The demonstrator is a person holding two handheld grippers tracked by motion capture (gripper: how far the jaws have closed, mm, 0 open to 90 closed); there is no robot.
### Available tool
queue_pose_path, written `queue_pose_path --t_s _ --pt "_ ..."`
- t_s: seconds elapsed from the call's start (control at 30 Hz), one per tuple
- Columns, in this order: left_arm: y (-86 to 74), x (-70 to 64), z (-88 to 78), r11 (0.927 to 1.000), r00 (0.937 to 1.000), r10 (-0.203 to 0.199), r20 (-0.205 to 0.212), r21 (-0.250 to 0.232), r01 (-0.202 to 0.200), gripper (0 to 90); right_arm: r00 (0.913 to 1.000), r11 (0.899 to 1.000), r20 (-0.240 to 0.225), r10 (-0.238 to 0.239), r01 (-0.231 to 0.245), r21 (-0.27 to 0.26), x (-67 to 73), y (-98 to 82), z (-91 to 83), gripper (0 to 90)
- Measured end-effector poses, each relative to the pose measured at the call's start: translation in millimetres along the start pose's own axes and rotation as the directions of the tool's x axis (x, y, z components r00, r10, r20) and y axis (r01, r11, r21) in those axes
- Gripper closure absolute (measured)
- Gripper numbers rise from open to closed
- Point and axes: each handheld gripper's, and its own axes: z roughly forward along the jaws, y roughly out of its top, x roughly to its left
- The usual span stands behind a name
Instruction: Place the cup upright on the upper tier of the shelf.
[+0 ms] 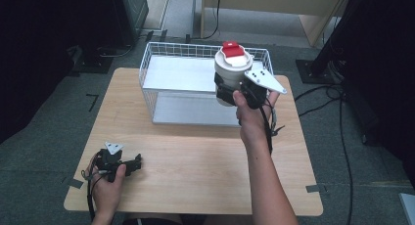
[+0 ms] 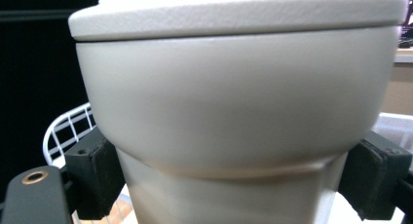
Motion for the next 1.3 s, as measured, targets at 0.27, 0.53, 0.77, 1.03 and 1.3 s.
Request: queue_pose_path --t_s 0.27,0.53,0.77,1.03,1.3 --pt "0.0 -0.1 0.0 1.0000 1.0000 -0.002 0.000 0.000 0.002 0.0 0.9998 1.000 0.008 -0.015 0.015 -0.008 5.8 16.8 28.5 12.0" --pt "0.1 0.1 -0.2 1.0000 1.0000 0.001 0.001 0.002 -0.001 0.0 0.9998 1.000 0.005 -0.017 0.017 0.008 13.8 16.6 69.2 11.9" --pt "0.0 -0.1 0.0 1.0000 1.0000 -0.002 0.001 0.000 0.002 0.0 1.0000 1.000 0.008 0.002 -0.002 0.020 12.5 9.3 92.4 11.9" --pt "0.1 0.0 -0.1 1.0000 1.0000 -0.001 0.001 0.001 0.001 0.0 1.0000 1.000 0.004 0.001 -0.001 0.030 13.9 4.4 107.5 11.9" --pt "0.0 0.0 0.0 1.0000 1.0000 -0.001 0.000 -0.001 0.001 0.0 0.9999 0.999 -0.002 -0.011 0.011 0.038 16.8 -4.6 109.3 11.8"
